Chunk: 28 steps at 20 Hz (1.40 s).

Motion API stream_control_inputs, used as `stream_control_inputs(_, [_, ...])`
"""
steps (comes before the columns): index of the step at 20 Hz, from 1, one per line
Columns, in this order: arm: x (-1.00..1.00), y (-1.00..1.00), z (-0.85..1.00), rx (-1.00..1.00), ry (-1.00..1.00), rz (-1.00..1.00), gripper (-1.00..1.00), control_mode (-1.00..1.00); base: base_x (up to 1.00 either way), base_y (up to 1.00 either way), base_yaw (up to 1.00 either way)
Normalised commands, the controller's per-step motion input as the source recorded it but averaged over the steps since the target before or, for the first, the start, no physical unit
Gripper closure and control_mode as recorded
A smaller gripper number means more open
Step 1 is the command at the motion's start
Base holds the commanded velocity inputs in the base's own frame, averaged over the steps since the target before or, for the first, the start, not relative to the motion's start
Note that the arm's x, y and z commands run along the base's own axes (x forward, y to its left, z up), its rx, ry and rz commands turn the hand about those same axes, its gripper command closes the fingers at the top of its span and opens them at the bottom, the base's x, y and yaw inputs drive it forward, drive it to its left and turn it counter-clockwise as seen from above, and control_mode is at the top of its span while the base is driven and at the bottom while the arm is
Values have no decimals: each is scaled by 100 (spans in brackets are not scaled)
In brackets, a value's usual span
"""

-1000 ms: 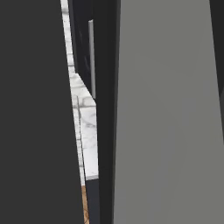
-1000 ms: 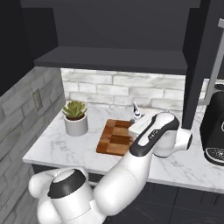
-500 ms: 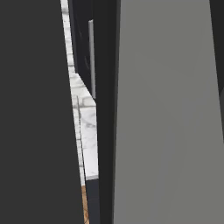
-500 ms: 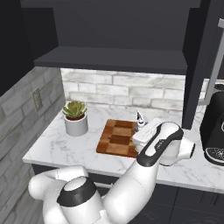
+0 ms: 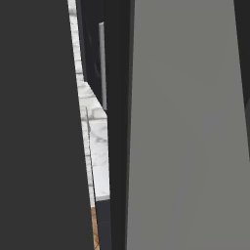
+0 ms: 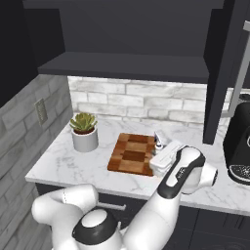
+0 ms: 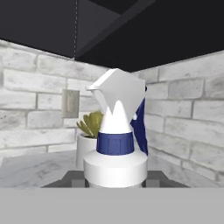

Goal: Grab the spray bottle from the cabinet, then place it next to the cutting board for sanitizing. Then grab the dish brush from the countertop next to the sink and place it next to the cutting board.

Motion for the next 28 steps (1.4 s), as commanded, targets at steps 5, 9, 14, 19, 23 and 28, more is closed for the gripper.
stream_control_inputs(5, [0,-11,-33,0,0,0,100,-100,0,0,0])
stream_control_inputs(9, [0,-8,-29,0,0,-1,100,-100,0,0,0])
stream_control_inputs(14, [9,-25,-6,0,0,-1,100,-100,0,0,0])
stream_control_inputs(19, [33,-25,0,0,0,-2,100,-100,0,0,0])
stream_control_inputs(23, [44,-3,0,0,0,-6,100,-100,0,0,0])
stream_control_inputs(28, [50,-1,0,0,0,-6,100,-100,0,0,0])
